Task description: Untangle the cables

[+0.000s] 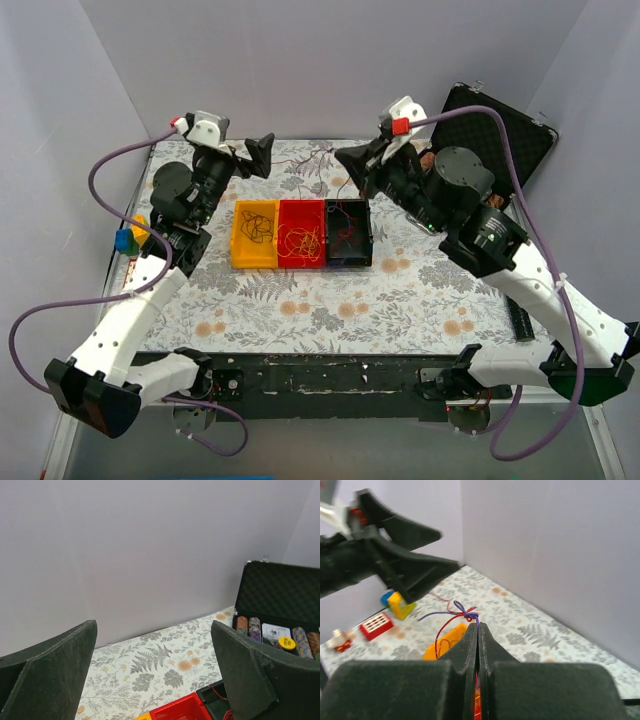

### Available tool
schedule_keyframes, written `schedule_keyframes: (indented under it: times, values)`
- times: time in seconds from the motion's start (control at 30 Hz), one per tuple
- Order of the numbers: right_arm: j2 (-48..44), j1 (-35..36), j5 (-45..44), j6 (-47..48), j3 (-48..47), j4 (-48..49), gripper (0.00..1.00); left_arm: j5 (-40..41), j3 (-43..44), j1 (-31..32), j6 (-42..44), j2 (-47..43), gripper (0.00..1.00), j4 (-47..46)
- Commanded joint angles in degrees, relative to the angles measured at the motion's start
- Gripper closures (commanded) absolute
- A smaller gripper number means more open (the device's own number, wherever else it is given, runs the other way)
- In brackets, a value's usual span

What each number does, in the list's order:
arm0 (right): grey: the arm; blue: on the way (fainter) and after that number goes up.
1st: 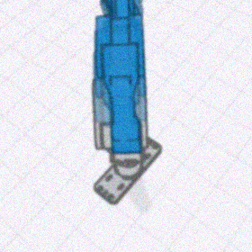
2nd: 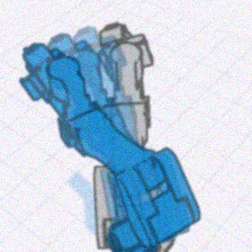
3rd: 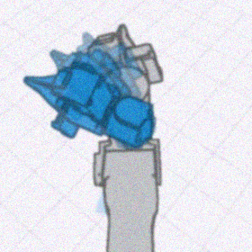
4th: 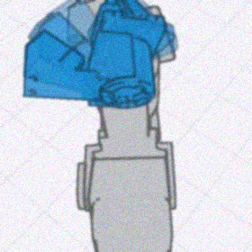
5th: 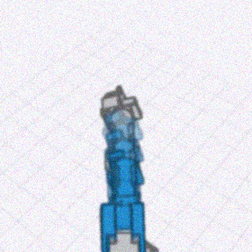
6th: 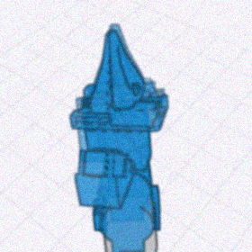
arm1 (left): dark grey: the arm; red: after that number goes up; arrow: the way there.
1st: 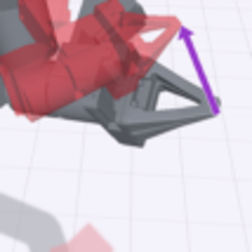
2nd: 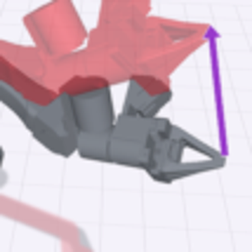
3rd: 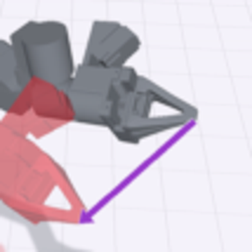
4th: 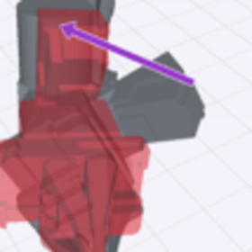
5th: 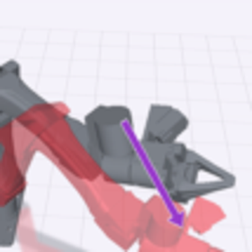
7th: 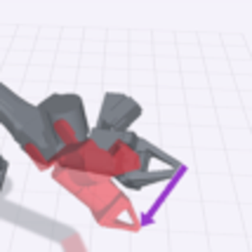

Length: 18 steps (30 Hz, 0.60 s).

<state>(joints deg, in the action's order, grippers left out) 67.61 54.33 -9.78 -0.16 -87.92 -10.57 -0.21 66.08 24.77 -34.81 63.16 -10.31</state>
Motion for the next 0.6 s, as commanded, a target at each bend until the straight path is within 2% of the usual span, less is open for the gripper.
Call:
schedule_keyframes:
  times: [0.0,0.27,0.4,0.57]
  values:
    - [3.7,-4.5,-3.4,6.1,-6.5,4.6,0.99,3.6,1.9,-2.5,-3.8,-3.1,0.02,0.7]
    - [8.8,-12.4,2.2,5.5,-10.3,12.3,0.99,0.7,1.9,-2.9,-5.2,-6.5,0.02,4.9]
    - [11.0,-14.9,4.3,4.1,-12.8,11.7,0.99,-1.4,-0.4,-2.9,-4.0,-8.9,0.02,4.3]
    - [11.5,-17.4,6.0,1.7,-10.2,12.1,0.99,-2.6,-1.2,-2.9,-3.4,-10.2,0.02,4.7]
